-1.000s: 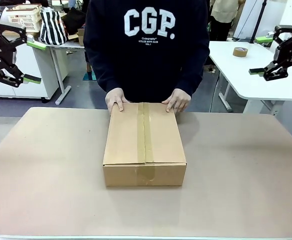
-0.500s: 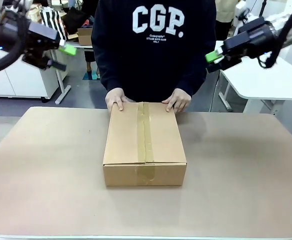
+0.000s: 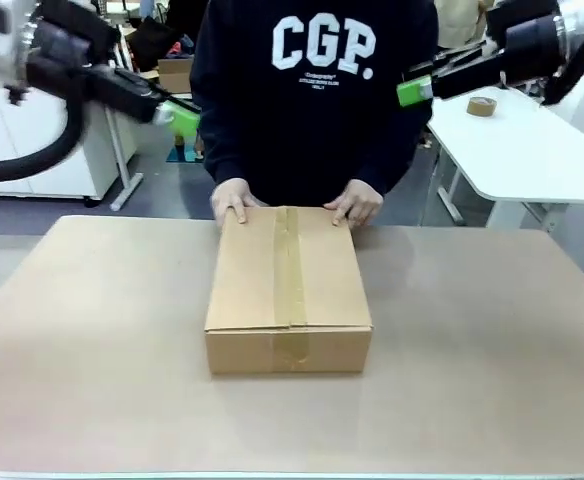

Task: Pack the gift set into the box.
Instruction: Press and hold the closed box until the human finishes sealing it.

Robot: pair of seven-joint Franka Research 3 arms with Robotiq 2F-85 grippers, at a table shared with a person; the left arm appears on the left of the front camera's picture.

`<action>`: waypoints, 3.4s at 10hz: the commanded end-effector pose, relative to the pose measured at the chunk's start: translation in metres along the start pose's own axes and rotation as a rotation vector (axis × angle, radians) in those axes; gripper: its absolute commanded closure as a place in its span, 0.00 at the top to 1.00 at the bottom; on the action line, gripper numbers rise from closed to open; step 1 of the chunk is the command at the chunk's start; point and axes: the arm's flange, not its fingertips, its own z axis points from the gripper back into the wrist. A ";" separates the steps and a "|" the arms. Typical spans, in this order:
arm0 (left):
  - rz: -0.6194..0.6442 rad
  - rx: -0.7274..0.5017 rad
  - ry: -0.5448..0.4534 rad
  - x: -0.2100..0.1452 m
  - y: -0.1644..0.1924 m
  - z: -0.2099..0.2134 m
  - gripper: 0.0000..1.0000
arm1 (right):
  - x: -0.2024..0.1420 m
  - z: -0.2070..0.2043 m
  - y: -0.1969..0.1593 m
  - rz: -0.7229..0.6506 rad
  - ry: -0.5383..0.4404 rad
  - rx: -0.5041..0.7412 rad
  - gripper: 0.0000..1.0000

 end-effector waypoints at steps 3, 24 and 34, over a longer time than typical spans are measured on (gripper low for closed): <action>-0.130 -0.107 0.034 0.002 -0.031 0.007 1.00 | -0.002 0.012 0.008 0.011 -0.047 0.056 1.00; -0.227 0.068 -0.019 -0.194 0.097 -0.172 1.00 | -0.230 -0.199 -0.057 0.214 0.030 0.321 1.00; -0.152 0.031 -0.022 -0.215 0.107 -0.174 1.00 | -0.243 -0.198 -0.059 0.160 0.057 0.347 1.00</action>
